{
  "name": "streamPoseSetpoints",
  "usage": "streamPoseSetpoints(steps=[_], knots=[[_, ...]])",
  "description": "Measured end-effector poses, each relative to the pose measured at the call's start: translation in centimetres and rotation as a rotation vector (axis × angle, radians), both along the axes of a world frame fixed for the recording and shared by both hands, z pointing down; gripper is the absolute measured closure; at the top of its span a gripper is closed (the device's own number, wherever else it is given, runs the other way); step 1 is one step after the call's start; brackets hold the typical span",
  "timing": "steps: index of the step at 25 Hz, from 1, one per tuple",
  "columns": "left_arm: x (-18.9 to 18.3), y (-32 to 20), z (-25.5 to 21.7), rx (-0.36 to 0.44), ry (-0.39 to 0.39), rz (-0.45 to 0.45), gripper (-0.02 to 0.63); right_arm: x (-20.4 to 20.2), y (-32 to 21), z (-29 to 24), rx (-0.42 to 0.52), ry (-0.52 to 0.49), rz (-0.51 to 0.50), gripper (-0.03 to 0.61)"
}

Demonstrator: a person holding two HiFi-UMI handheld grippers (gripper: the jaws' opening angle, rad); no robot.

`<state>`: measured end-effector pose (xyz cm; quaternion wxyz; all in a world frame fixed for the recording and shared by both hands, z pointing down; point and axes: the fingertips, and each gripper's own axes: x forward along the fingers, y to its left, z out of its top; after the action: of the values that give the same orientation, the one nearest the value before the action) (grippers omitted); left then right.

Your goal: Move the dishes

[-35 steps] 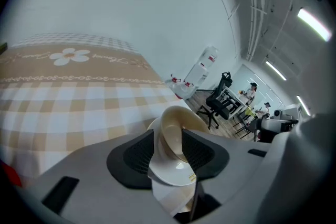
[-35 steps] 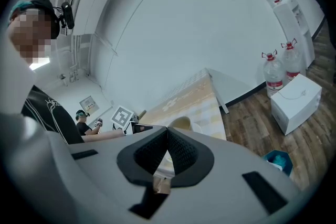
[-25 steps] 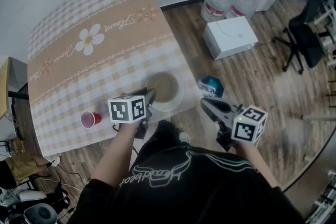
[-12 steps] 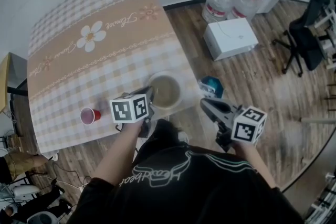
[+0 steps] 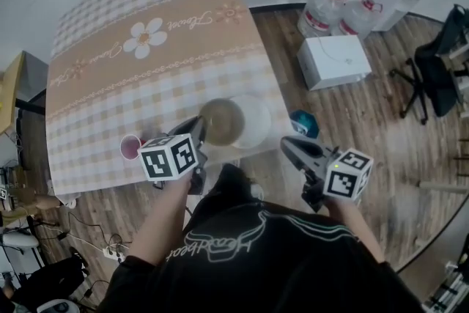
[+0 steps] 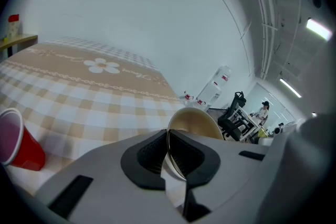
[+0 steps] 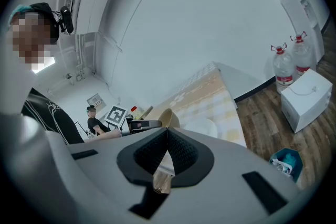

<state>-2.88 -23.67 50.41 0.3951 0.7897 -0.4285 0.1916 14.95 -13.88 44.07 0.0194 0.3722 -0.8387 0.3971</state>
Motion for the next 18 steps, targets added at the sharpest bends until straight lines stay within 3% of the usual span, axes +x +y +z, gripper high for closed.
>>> streamPoseSetpoints(steps=[10,18], knots=[[-7.4,0.6,-1.9,0.070,-0.053,-0.166,0.601,-2.5,-0.6,0.2,0.002,0.006,-0.085,0.566],[-12.0,1.6,0.2,0.050,-0.147,-0.237,0.601,-3.6,-0.8,0.3,0.001,0.012,-0.118,0.566]])
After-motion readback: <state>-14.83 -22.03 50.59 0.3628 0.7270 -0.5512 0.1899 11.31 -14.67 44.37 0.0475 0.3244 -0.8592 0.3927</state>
